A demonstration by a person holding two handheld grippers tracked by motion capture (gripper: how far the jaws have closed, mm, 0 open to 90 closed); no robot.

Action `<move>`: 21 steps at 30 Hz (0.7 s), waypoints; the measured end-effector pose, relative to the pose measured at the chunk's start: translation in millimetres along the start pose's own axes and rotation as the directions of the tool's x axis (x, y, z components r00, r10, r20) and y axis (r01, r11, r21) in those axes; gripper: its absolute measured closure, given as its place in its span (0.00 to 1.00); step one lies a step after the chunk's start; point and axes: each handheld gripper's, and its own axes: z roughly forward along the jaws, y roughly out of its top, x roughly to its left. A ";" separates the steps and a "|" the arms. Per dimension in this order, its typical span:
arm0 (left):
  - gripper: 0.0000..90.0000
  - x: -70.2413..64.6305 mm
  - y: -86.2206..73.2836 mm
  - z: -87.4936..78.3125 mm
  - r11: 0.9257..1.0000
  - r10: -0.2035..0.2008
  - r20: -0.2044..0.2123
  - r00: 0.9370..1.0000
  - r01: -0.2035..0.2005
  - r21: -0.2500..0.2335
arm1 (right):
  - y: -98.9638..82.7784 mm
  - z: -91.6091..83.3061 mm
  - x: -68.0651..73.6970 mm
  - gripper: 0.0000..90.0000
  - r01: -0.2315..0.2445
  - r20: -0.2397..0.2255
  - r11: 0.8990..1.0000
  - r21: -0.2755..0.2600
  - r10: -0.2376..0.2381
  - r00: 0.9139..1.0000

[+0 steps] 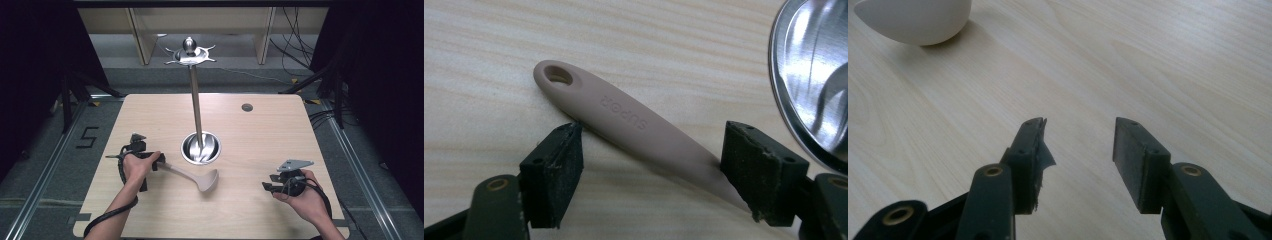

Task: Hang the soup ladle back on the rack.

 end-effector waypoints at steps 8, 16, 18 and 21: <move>0.32 -4.7 13.3 4.6 0.999 -0.025 -0.019 0.999 0.026 0.046 | -0.2 1.2 0.2 0.62 0.002 -0.003 1.000 -0.003 -0.002 1.000; 0.47 9.4 20.1 0.6 0.991 -0.054 0.060 0.997 0.047 0.122 | 1.2 -2.3 3.1 0.63 -0.021 -0.013 0.999 -0.025 0.021 1.000; 0.58 14.3 22.9 -0.5 0.988 -0.073 0.096 0.993 0.058 0.146 | 1.7 -4.2 2.4 0.64 -0.012 -0.014 1.000 -0.006 0.012 1.000; 0.98 17.0 24.1 -3.8 0.983 0.137 -0.048 0.989 -0.130 0.129 | 1.5 -3.8 2.4 0.64 -0.017 -0.015 1.000 -0.004 0.017 1.000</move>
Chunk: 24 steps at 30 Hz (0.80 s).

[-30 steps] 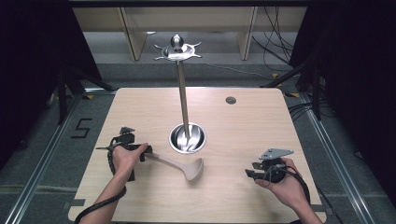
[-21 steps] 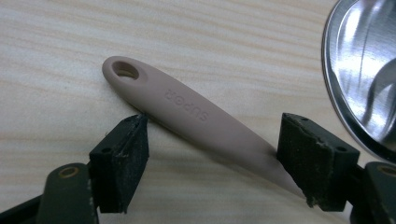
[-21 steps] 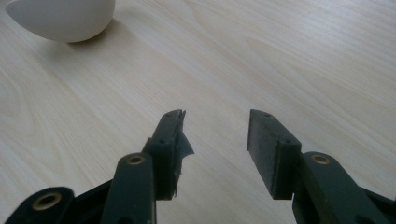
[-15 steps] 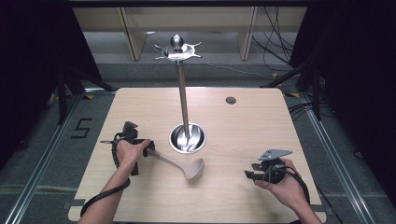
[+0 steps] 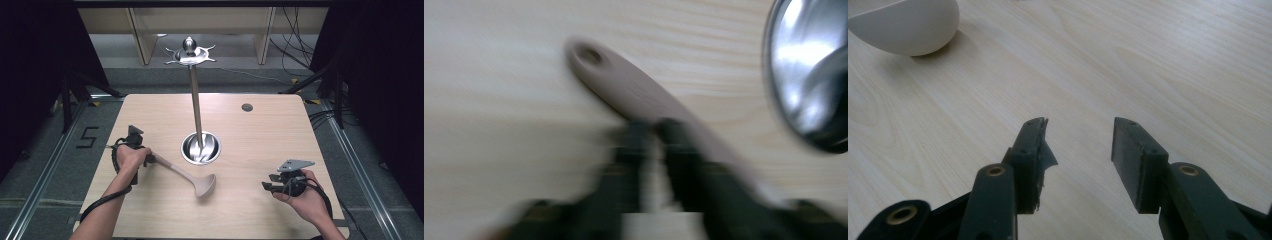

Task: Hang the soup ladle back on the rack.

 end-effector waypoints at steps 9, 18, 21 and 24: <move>0.48 -4.0 3.7 3.6 0.973 -0.226 0.152 0.962 0.231 -0.014 | -1.7 3.5 -0.4 0.64 -0.016 0.004 0.999 -0.031 0.016 1.000; 0.32 -19.7 8.4 9.3 0.974 -0.227 0.054 0.972 0.228 -0.013 | -3.8 5.4 0.2 0.63 -0.034 -0.006 0.999 0.002 0.034 0.999; 0.32 -26.7 12.7 13.0 0.963 -0.264 0.039 0.964 0.265 -0.042 | -3.6 4.4 0.2 0.63 -0.038 -0.012 0.998 0.042 0.038 0.999; 0.29 -30.9 15.7 15.0 0.969 -0.244 0.016 0.970 0.245 -0.029 | -3.6 4.7 -4.0 0.63 0.016 -0.001 0.999 0.043 -0.016 1.000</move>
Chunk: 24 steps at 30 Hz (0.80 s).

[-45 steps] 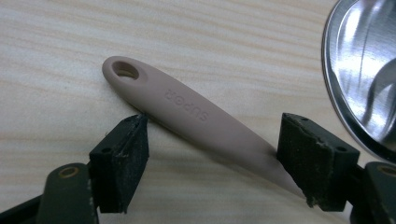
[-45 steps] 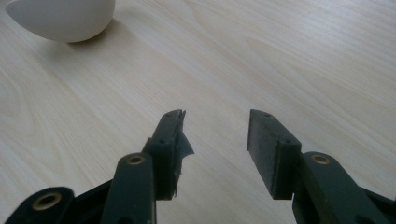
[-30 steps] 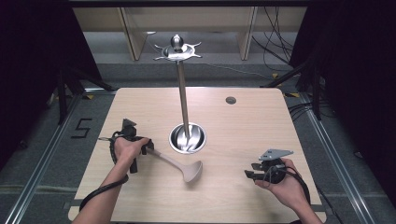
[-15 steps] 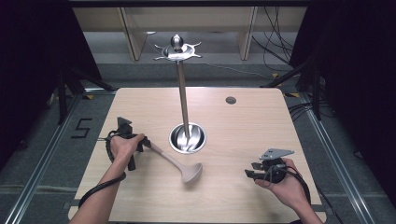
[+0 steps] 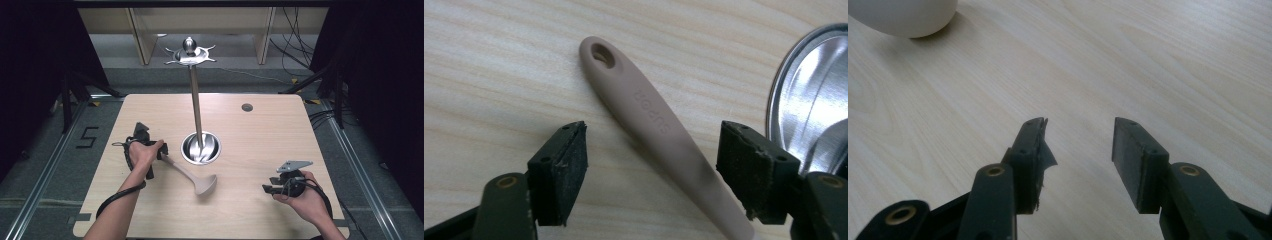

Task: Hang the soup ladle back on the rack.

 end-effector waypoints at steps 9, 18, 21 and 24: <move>0.44 -18.1 -0.8 1.9 0.987 0.157 -0.113 0.981 -0.152 0.047 | -0.5 -0.3 3.3 0.63 -0.026 -0.023 0.999 0.021 0.026 0.999; 0.55 -18.3 -0.9 1.6 0.955 0.293 -0.158 0.943 -0.279 0.105 | -2.8 1.6 2.6 0.63 -0.023 -0.024 1.000 0.014 0.023 0.999; 0.64 -17.8 -3.3 2.2 0.942 0.331 -0.157 0.930 -0.318 0.103 | -2.4 1.0 3.7 0.63 -0.027 -0.028 0.999 0.024 0.028 0.999; 0.73 -14.2 -6.0 -3.9 0.893 0.438 -0.120 0.891 -0.416 0.169 | -1.9 0.2 3.9 0.63 -0.024 -0.029 0.999 0.031 0.025 0.999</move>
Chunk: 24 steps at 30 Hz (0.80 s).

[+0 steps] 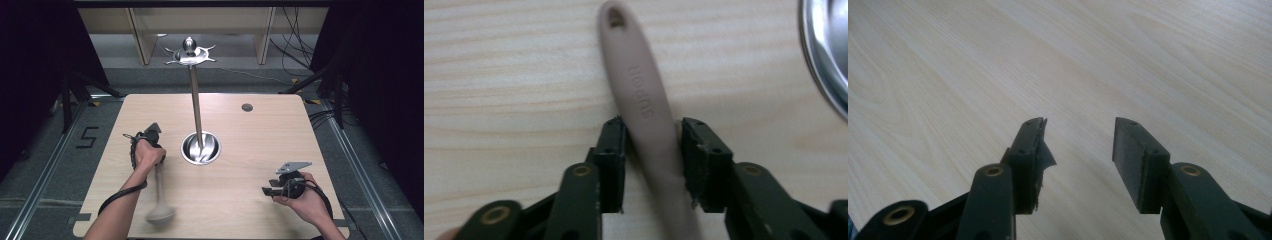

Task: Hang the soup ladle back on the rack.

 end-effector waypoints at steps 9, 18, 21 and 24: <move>0.75 5.4 -4.5 1.2 0.999 0.023 0.041 0.999 -0.021 -0.044 | 0.4 0.5 0.2 0.62 -0.016 -0.006 1.000 0.009 0.016 1.000; 0.52 9.8 -19.2 -0.8 1.000 0.000 0.101 0.995 0.003 -0.029 | -0.1 0.8 -1.0 0.61 -0.021 -0.005 1.000 0.008 0.021 1.000; 0.48 12.9 -25.0 -1.7 1.000 0.010 0.093 0.996 -0.008 -0.023 | 0.1 1.2 -0.7 0.61 -0.023 -0.005 1.000 0.013 0.023 1.000; 0.49 13.0 -29.4 -3.7 1.000 0.024 0.073 0.997 -0.024 -0.005 | -0.1 1.8 0.1 0.60 -0.022 -0.004 1.000 0.014 0.022 1.000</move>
